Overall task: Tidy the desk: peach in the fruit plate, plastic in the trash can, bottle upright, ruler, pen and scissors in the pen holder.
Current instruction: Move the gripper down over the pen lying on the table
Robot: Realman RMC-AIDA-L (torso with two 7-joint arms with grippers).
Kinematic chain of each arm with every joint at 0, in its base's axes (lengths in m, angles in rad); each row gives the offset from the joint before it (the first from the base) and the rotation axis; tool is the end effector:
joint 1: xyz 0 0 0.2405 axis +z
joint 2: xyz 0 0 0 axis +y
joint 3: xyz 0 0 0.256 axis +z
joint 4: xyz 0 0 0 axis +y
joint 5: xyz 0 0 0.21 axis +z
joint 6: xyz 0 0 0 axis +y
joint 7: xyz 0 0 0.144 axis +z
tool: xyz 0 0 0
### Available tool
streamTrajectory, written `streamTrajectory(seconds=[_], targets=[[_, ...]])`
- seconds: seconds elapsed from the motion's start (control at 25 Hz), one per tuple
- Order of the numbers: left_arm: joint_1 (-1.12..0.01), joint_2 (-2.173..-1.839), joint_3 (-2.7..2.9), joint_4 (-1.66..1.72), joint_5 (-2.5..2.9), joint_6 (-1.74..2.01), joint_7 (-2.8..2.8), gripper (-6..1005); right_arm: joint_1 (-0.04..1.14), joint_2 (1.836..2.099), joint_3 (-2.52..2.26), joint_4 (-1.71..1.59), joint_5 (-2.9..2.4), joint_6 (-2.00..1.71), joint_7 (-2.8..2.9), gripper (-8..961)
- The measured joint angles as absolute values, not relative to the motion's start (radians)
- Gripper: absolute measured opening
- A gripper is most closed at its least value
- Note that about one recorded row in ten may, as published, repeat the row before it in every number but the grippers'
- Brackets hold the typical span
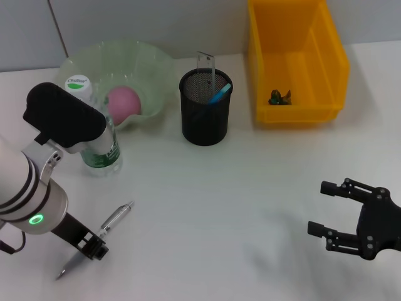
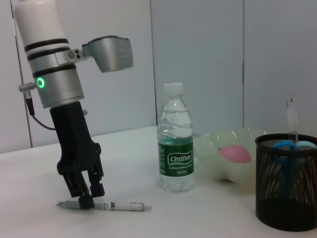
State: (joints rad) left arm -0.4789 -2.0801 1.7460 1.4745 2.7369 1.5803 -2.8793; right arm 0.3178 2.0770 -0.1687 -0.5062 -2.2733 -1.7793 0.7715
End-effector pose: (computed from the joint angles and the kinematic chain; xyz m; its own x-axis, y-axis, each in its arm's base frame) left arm -0.1932 0.3055 -0.0367 0.5974 0.7188 -0.3555 0.5039 -0.6813 -0.5309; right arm 0.3420 0.2254 0.0095 0.8085 -0.1210 -0.5759 -0.3841 -0.8500 -0.3607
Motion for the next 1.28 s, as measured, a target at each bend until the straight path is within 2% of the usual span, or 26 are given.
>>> streamTrajectory(seconds=[0.16, 0.32, 1.12, 1.28], targets=[[-0.483, -2.08, 1.746, 1.46, 2.737, 1.584, -2.879, 413, 0.317, 2.077, -0.169, -0.506, -2.273, -1.779, 0.772, 791], [-0.489, -2.08, 1.746, 1.44, 2.737, 1.583, -2.879, 448, 0.318, 2.077, -0.169, -0.506, -2.273, -1.779, 0.771, 791], [-0.495, -2.08, 1.746, 1.417, 2.73, 1.578, -2.878, 440, 0.319, 2.078, -0.169, -0.506, -2.273, -1.779, 0.772, 790], [-0.497, -2.08, 1.746, 1.41, 2.729, 1.578, -2.878, 380, 0.319, 2.078, -0.169, -0.506, -2.273, -1.779, 0.771, 790]])
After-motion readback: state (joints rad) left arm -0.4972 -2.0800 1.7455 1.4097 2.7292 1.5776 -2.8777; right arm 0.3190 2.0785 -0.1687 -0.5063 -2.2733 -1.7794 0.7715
